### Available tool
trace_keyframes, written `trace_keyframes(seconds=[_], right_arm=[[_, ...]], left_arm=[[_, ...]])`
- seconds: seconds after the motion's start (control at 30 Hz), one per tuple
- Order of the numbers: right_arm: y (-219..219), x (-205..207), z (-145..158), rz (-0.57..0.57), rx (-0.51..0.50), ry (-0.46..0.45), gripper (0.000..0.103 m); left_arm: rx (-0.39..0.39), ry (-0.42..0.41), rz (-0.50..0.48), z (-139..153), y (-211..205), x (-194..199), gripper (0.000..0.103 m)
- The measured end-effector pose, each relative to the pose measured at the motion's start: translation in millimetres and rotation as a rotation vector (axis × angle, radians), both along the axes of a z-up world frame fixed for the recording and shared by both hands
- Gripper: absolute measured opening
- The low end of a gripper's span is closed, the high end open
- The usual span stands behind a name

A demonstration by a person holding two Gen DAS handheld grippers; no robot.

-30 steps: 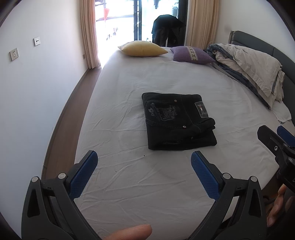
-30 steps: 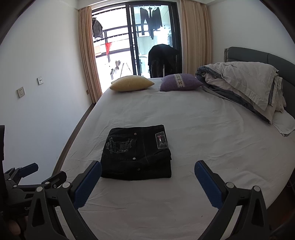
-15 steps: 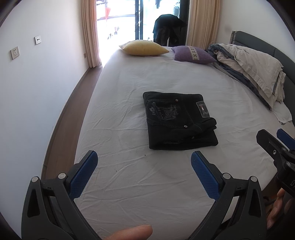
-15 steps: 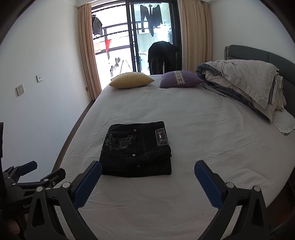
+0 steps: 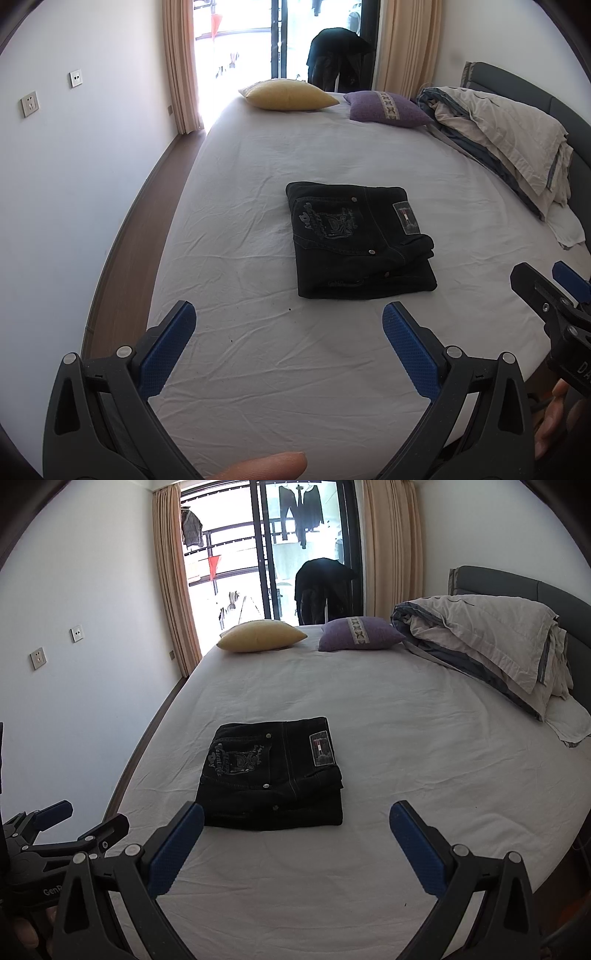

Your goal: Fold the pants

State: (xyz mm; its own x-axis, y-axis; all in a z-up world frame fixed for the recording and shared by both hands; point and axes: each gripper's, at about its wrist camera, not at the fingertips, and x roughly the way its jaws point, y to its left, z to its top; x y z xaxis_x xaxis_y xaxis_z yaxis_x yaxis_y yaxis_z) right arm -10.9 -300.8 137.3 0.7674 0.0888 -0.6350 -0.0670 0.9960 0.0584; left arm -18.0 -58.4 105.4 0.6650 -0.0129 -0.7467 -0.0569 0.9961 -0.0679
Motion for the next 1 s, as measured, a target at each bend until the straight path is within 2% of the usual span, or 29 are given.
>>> trace_keyframes(seconds=[1.0], right_arm=[[-2.5, 3.7, -12.3, -0.005, -0.007, 0.031, 0.103]], left_arm=[[0.0, 0.011, 0.008, -9.1, -2.0, -3.2, 0.103]])
